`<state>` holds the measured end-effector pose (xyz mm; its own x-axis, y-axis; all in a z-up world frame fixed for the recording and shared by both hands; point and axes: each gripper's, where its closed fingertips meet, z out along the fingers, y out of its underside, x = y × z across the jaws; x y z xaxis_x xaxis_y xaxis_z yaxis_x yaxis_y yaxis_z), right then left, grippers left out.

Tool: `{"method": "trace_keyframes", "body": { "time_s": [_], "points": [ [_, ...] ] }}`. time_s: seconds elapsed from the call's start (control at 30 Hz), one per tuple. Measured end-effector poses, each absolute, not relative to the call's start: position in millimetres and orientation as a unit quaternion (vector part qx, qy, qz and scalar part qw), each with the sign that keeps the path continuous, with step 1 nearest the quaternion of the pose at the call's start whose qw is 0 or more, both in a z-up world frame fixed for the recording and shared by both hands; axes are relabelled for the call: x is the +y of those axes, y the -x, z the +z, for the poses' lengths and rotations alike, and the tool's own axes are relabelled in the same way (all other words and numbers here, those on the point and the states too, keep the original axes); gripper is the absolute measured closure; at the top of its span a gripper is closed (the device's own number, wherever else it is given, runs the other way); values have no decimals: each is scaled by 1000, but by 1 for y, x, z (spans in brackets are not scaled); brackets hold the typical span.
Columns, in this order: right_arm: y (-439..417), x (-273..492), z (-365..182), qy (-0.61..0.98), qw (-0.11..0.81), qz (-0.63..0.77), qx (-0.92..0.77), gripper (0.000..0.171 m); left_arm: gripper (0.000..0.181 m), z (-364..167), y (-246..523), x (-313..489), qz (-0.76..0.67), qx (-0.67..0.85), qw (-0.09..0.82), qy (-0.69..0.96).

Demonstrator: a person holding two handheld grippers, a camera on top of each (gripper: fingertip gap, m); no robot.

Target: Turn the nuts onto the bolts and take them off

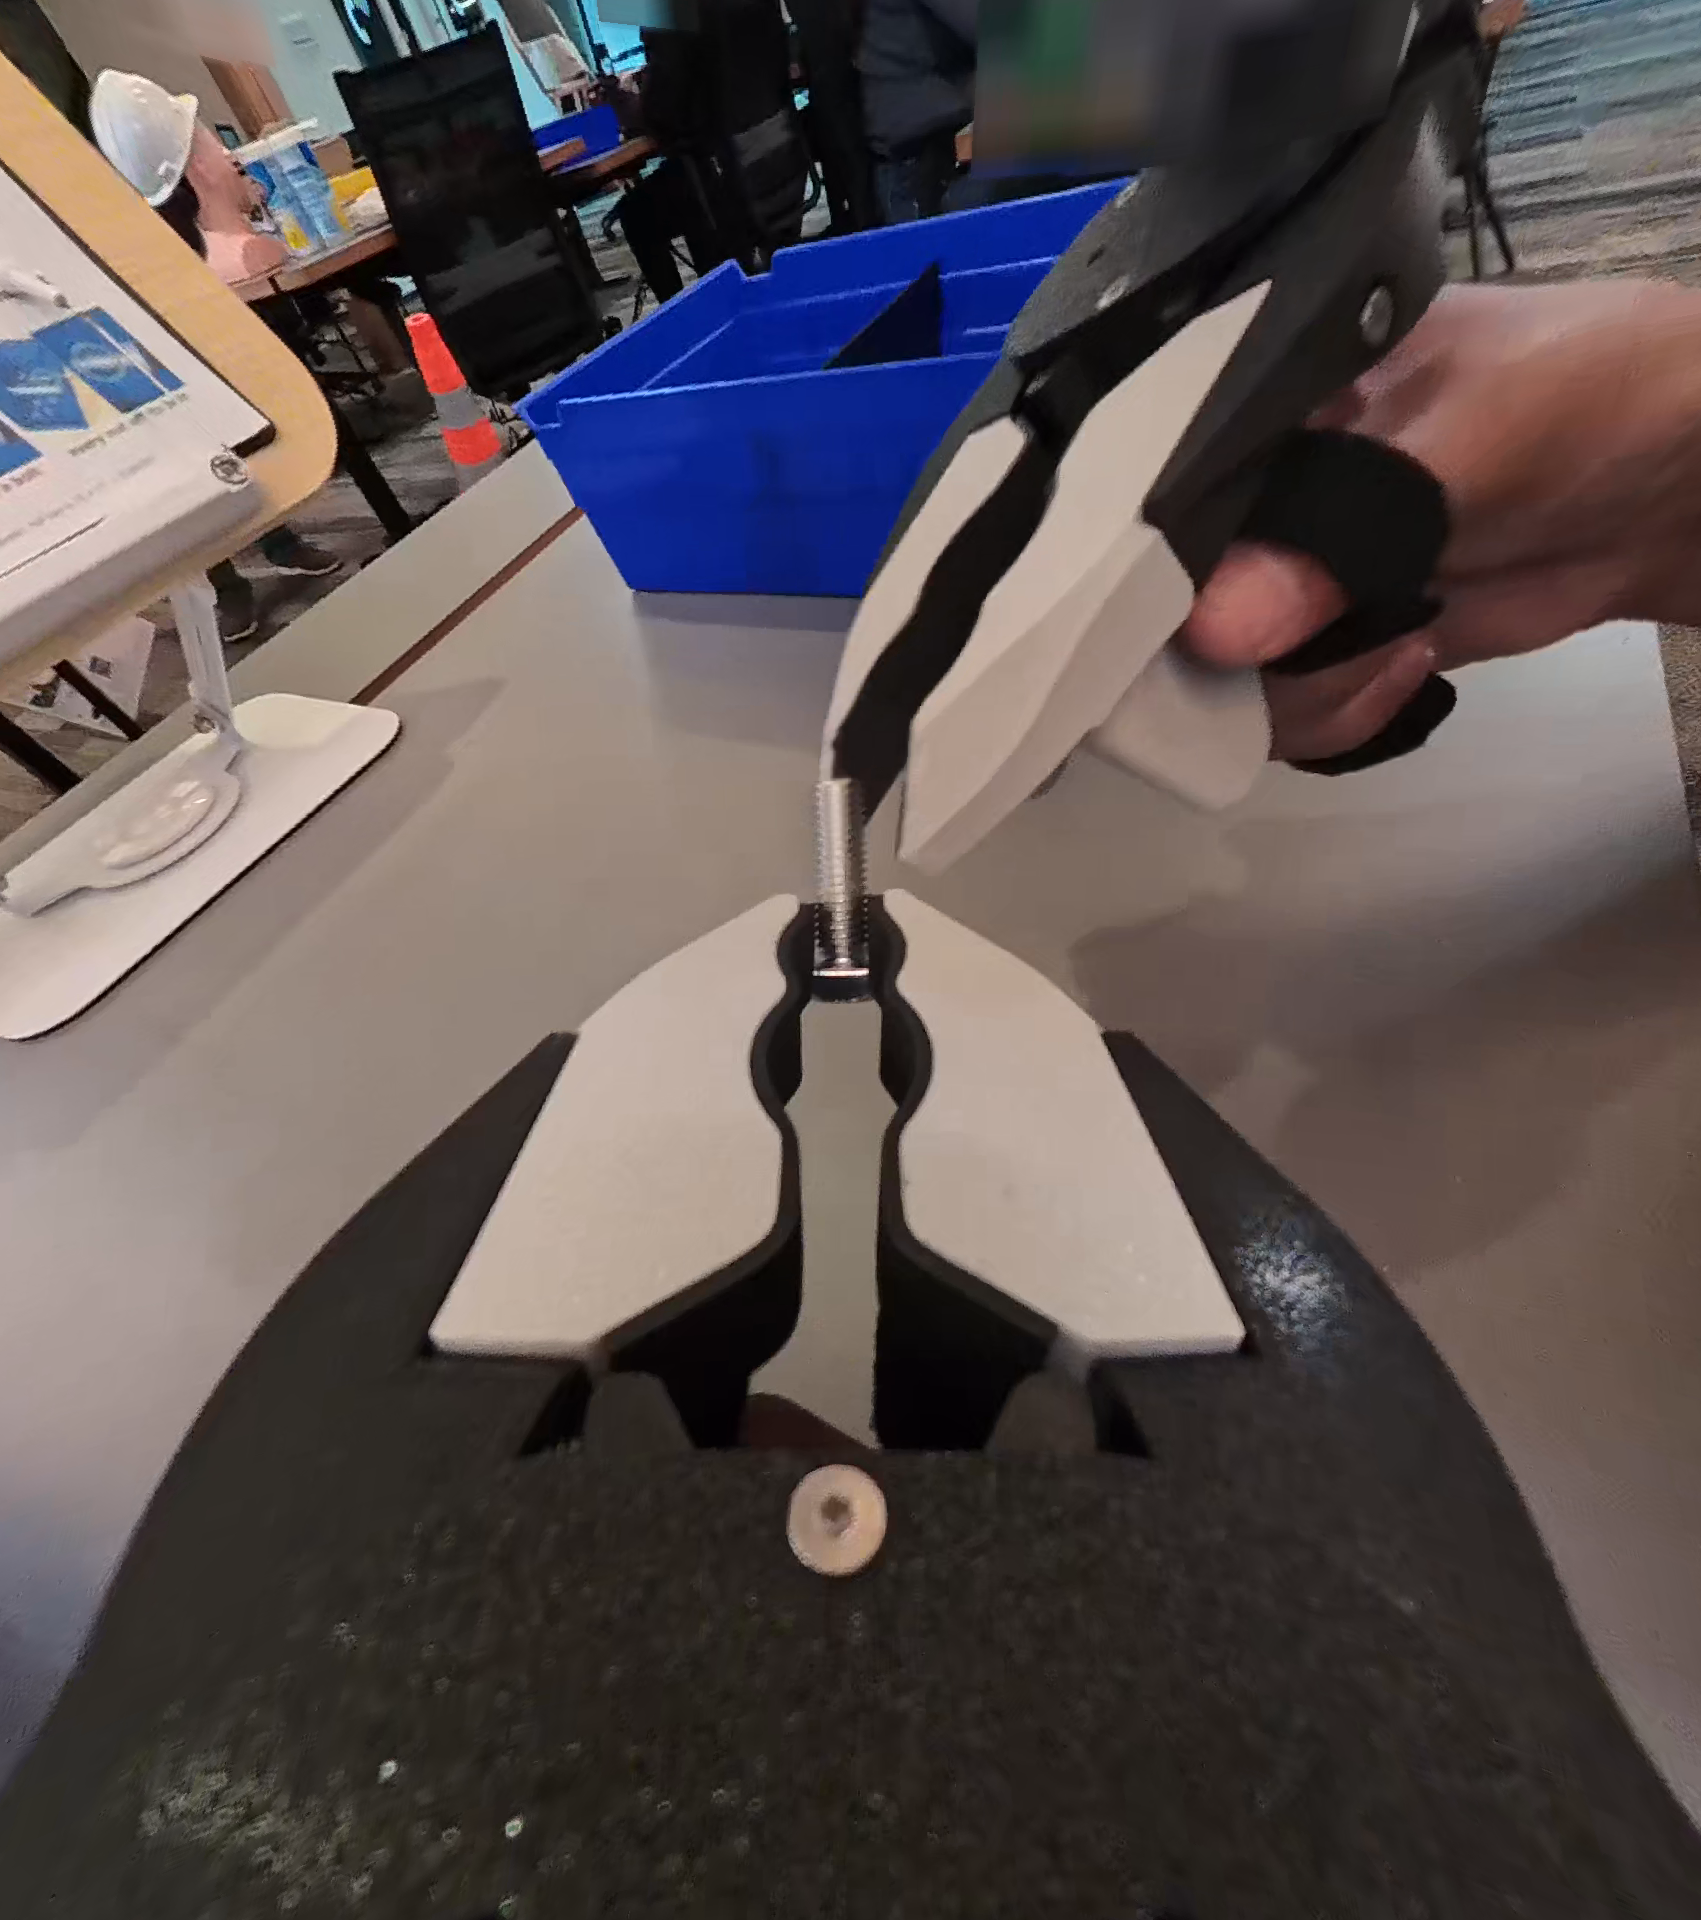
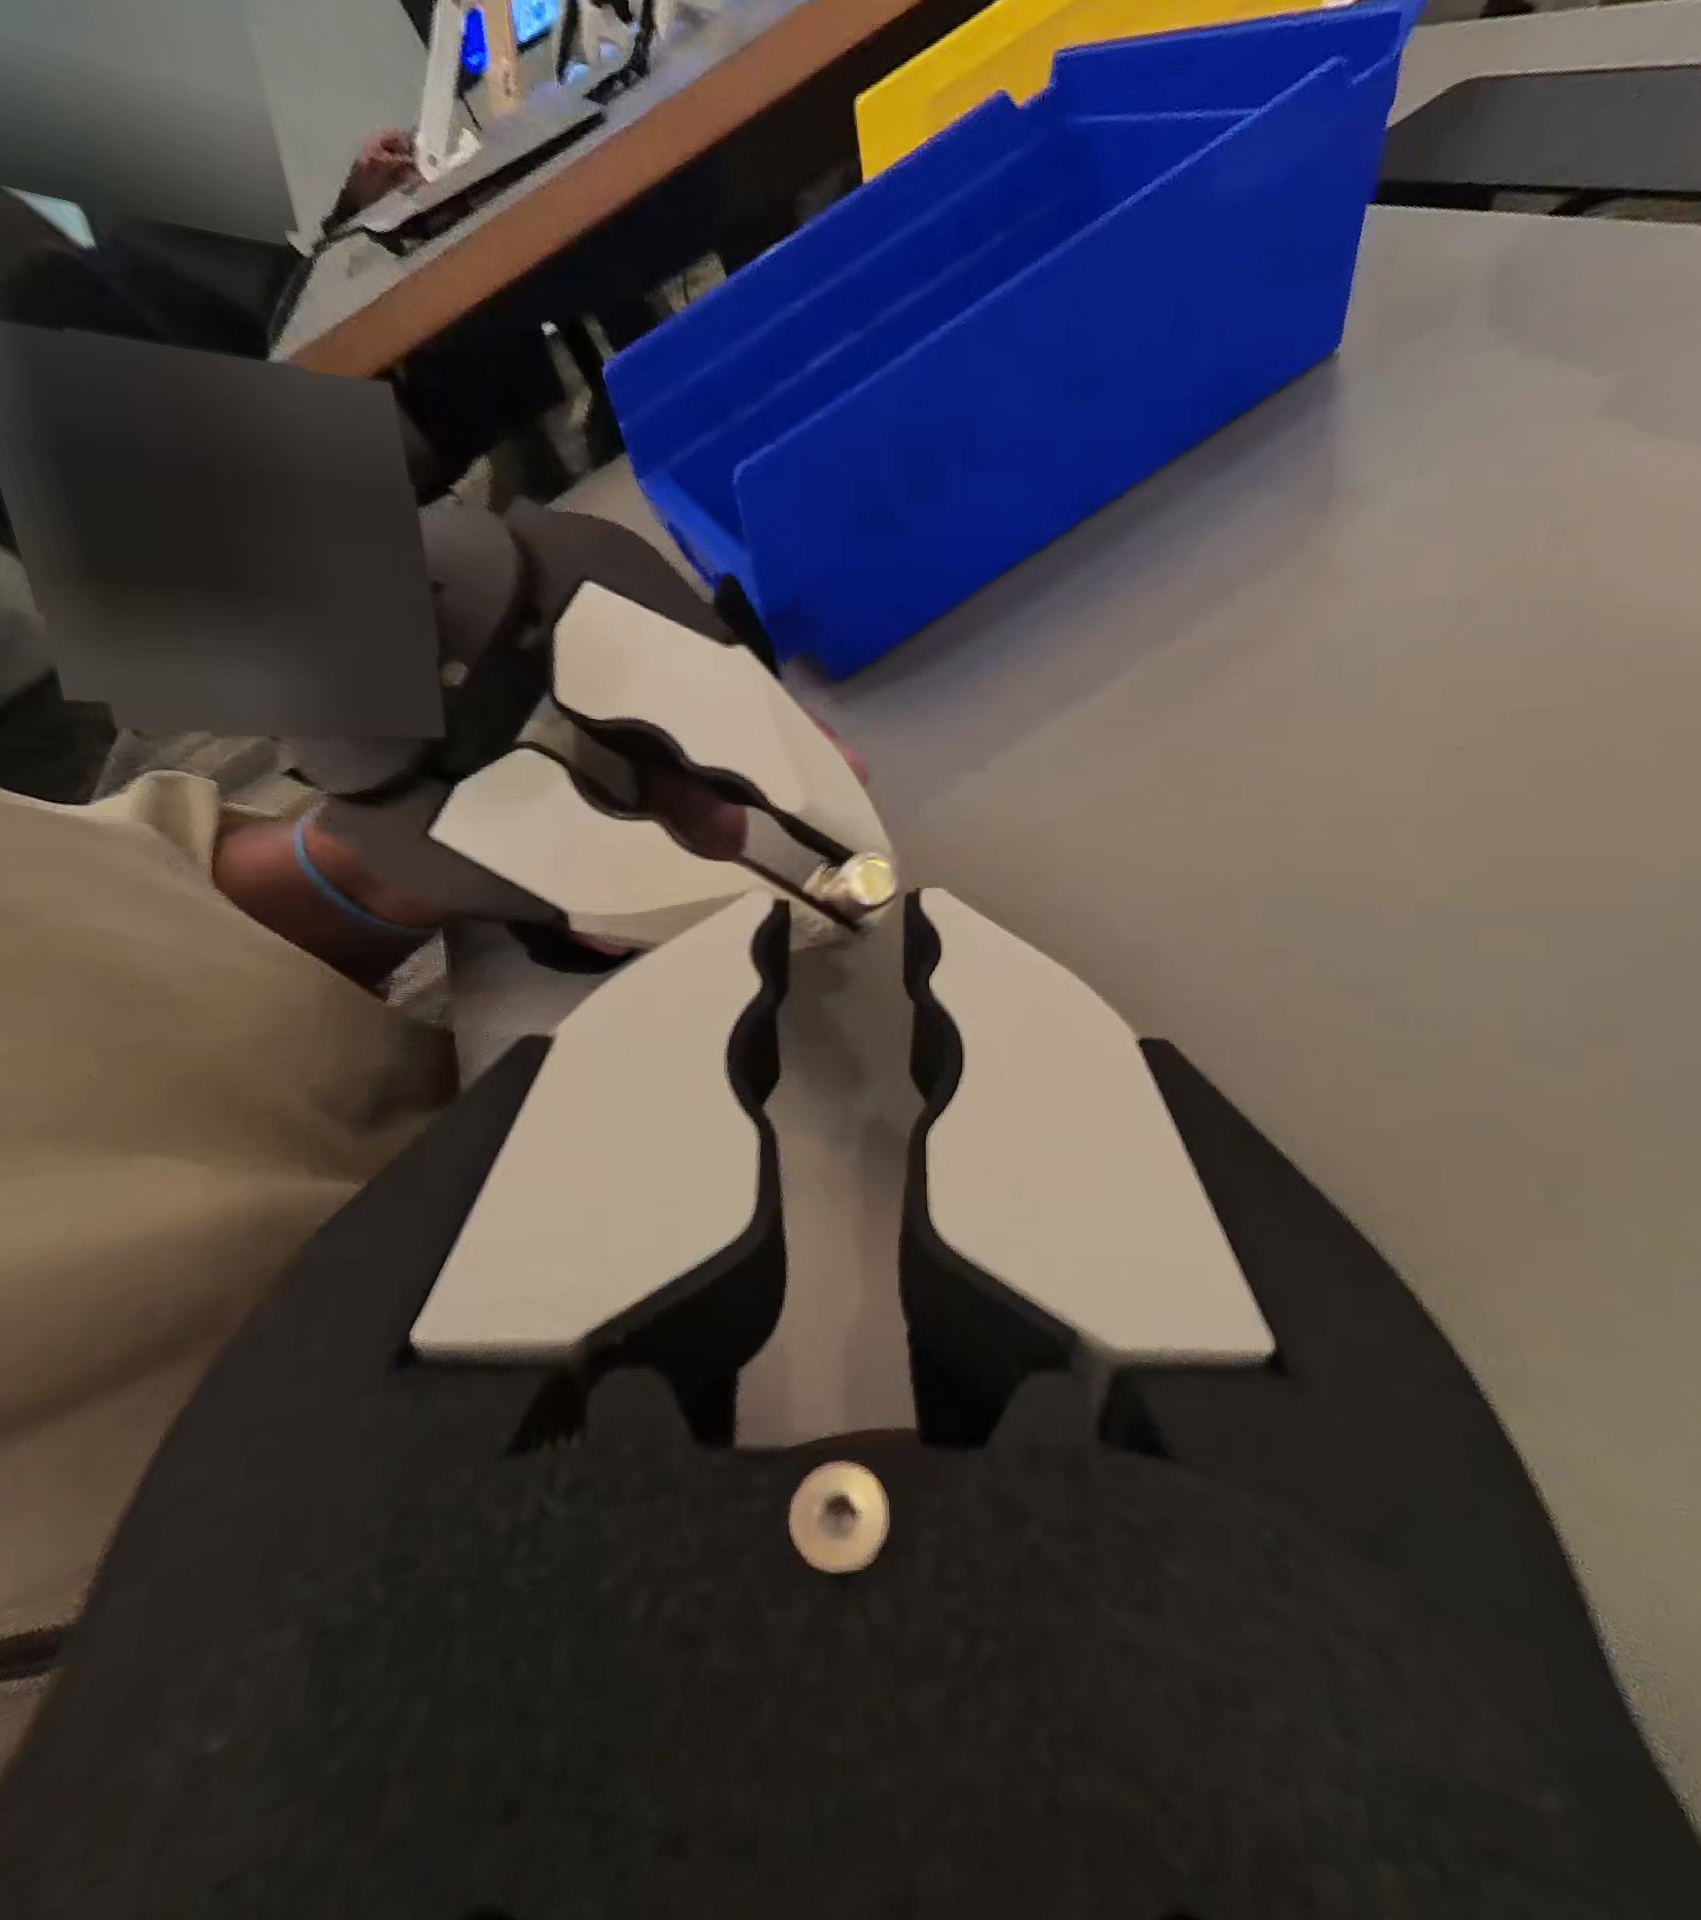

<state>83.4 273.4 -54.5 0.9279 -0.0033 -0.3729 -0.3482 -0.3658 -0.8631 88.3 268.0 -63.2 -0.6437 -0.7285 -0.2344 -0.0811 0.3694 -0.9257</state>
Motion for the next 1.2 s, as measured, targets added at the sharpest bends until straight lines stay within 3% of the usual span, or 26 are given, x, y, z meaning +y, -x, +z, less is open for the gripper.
{"method": "trace_keyframes", "body": {
  "time_s": [0.23,0.47,0.63,0.83,1.0,1.2],
  "points": [
    [-83,281,-54,798,567,170,110,161,172,-65,-86,265,-511,756,313,262],
    [-88,277,-47,795,581,140,107,161,171,-58,-88,266,-515,734,346,277],
    [-117,251,-36,777,608,66,152,161,144,-55,-89,289,-482,695,413,336],
    [-174,194,-25,777,590,-74,208,161,134,-64,-94,329,-503,601,406,470],
    [-299,104,12,783,513,-232,264,161,135,-63,-98,338,-521,579,389,492],
    [-430,53,-60,891,295,-150,310,161,137,-61,-96,337,-526,578,391,485]
  ]
}}
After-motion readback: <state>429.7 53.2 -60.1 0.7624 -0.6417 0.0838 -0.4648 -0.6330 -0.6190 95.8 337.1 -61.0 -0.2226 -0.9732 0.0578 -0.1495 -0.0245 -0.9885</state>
